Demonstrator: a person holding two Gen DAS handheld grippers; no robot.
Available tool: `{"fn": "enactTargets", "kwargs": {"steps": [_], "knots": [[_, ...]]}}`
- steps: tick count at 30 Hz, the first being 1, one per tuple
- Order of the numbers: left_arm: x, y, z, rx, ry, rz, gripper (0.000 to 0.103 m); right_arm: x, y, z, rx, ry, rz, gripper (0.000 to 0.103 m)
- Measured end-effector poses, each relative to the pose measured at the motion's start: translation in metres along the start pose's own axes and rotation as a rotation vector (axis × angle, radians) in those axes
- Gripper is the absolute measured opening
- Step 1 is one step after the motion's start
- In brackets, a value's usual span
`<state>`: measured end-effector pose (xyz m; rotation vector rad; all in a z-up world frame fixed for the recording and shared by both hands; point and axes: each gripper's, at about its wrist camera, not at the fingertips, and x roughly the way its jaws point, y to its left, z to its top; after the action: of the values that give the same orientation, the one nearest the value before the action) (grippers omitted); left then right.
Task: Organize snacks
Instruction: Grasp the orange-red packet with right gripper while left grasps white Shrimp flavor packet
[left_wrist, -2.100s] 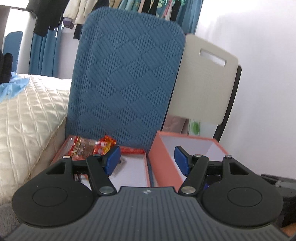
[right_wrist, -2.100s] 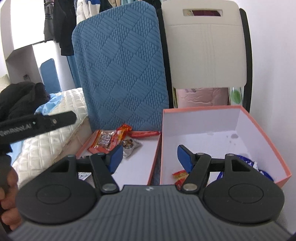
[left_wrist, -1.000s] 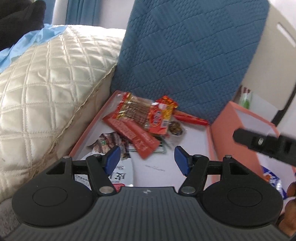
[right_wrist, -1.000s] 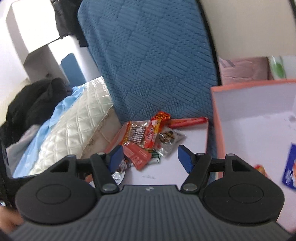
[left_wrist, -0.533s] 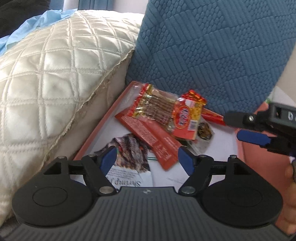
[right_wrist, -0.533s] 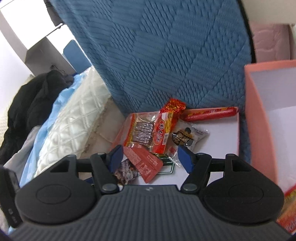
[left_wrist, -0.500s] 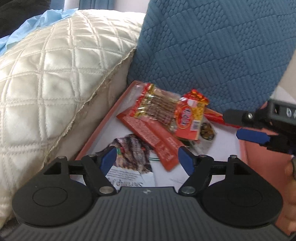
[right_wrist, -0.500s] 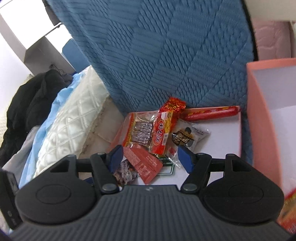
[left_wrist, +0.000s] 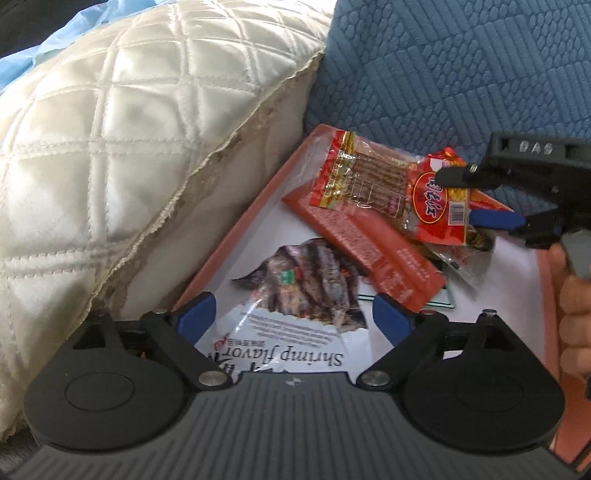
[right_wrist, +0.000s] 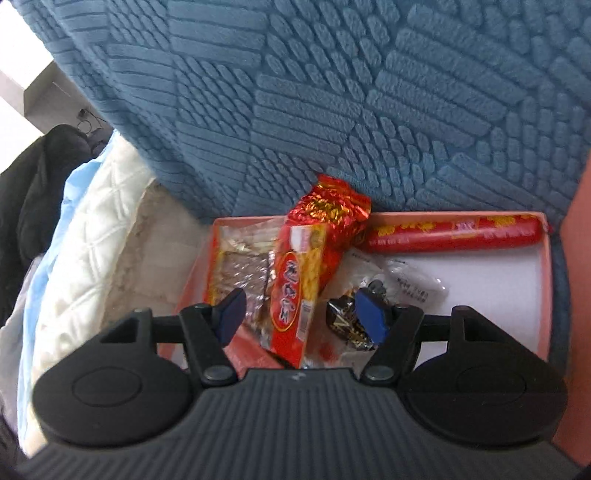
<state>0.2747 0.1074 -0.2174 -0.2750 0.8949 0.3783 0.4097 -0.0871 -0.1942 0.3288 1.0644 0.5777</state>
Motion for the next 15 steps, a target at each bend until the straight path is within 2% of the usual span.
{"fn": "enactTargets", "kwargs": {"steps": [3,9,12,14,15], "knots": [[0.006,0.003,0.000,-0.015,0.022,-0.003,0.095,0.005,-0.005,0.003,0.034,0.010,0.088,0.069],[0.010,0.000,-0.003,0.002,0.012,0.005,0.095,0.016,-0.012,0.006,0.137,0.060,0.319,0.068],[0.012,-0.001,-0.003,0.003,0.005,0.004,0.095,0.024,-0.004,0.003,0.111,0.077,0.326,0.067],[0.011,0.000,-0.003,0.001,-0.002,0.003,0.095,0.031,0.000,0.001,0.110,0.093,0.294,0.060],[0.010,0.001,-0.004,-0.003,-0.001,0.001,0.095,0.035,0.002,0.000,0.114,0.102,0.279,0.053]]}}
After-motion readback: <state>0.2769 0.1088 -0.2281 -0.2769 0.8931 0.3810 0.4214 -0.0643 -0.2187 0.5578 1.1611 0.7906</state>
